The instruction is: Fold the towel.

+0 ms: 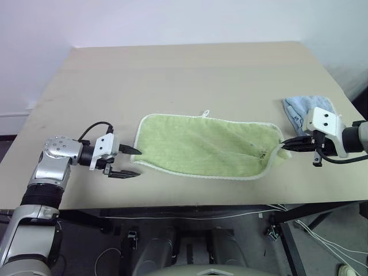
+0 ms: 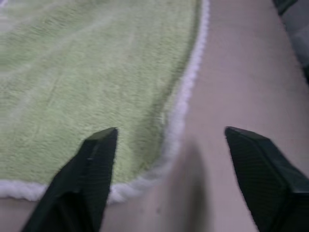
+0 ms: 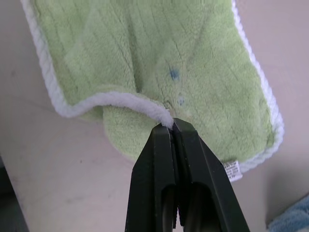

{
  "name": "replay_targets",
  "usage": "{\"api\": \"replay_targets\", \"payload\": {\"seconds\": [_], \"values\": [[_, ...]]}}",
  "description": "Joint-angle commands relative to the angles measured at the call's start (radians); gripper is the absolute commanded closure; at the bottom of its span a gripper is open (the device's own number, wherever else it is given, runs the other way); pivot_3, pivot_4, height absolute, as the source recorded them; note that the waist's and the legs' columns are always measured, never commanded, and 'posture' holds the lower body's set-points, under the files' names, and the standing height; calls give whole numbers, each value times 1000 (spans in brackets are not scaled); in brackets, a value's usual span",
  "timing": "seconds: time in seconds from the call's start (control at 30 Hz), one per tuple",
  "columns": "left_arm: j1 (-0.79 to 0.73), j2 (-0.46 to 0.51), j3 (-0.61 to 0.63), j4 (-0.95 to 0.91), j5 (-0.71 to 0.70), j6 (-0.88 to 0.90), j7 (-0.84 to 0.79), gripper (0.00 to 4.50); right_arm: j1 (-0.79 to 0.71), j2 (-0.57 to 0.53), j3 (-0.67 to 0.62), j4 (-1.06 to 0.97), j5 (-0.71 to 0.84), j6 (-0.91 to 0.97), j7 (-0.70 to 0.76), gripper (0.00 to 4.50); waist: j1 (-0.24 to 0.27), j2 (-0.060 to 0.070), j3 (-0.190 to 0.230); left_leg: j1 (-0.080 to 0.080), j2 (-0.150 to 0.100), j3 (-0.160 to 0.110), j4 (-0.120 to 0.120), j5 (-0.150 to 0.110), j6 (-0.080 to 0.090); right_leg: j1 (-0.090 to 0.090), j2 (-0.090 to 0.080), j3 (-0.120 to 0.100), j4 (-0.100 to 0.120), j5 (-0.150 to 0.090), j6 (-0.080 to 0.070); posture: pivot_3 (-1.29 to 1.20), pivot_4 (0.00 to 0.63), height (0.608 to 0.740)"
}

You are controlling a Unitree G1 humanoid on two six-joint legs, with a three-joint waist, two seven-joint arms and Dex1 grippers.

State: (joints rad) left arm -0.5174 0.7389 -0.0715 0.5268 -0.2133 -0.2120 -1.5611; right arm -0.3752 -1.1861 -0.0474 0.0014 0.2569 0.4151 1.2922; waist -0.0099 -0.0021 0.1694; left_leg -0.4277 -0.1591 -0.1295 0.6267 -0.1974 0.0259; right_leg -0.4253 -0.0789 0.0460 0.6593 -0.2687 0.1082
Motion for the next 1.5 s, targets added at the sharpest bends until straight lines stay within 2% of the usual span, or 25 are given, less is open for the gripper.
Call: {"api": "replay_targets", "payload": {"seconds": [0.03,0.2,0.27,0.37,0.5,0.6,0.8,0.9,1.03,1.13,1.33,1.5], "values": [[-20,-8,-1,15,0,-24,-2,2099,-18,-8,-24,-16,1,-3,-6,4500,-2,0,0,0,0,0,0,0,0,0,0,0,0,0,0,0,150,740],[-18,-17,-2,17,-17,3,-32,3831,-19,-7,-23,-18,1,-4,-12,4500,-2,0,0,0,0,0,0,0,0,0,0,0,0,0,0,0,150,740],[-13,-4,1,-28,-78,118,-50,4489,-17,-8,-24,-18,0,-6,-14,4500,-1,0,0,0,0,0,0,0,0,0,0,0,0,0,0,0,150,740],[-4,32,2,-73,-138,218,-53,4489,-12,-9,-26,-20,0,-7,-16,4500,-2,0,0,0,0,0,0,0,0,0,0,0,0,0,0,0,150,740],[-18,60,43,-10,-117,229,-32,4489,2,-9,-32,-30,10,-1,-13,4500,-3,1,0,0,0,0,0,0,0,0,0,0,0,0,0,0,150,740],[2,119,40,-34,-128,293,-49,4489,33,-25,-52,-51,21,7,-1,4500,-3,0,0,0,0,0,0,0,0,0,0,0,0,0,0,0,150,740],[112,250,39,-105,-161,290,-53,4489,127,-85,-187,-54,66,44,42,4500,-2,2,1,0,0,0,-2,0,0,0,0,1,-1,0,0,0,150,740],[156,275,58,-138,-194,316,-53,4489,220,-99,-266,-68,79,57,65,4500,1,2,1,1,0,0,-3,0,0,0,0,0,-2,0,0,0,150,740],[183,280,78,-192,-218,355,-53,4489,301,-91,-346,-111,117,97,79,4500,1,2,1,0,0,0,-3,0,1,1,0,0,-3,-2,-3,0,150,740],[151,259,87,-199,-211,381,-24,4489,318,-83,-354,-113,124,99,70,4500,-2,2,1,1,0,0,-3,0,1,1,0,1,-3,-2,-3,0,150,740],[-63,170,100,-31,-212,445,21,4489,155,-38,-246,-60,142,104,23,4500,-1,2,1,0,0,0,-2,0,1,1,0,0,-3,-2,-3,0,150,740],[-225,123,63,178,-134,397,10,4489,-12,36,-149,49,114,86,-26,4500,-4,2,1,0,0,0,-3,0,1,0,0,0,-4,0,0,0,150,740]]}}
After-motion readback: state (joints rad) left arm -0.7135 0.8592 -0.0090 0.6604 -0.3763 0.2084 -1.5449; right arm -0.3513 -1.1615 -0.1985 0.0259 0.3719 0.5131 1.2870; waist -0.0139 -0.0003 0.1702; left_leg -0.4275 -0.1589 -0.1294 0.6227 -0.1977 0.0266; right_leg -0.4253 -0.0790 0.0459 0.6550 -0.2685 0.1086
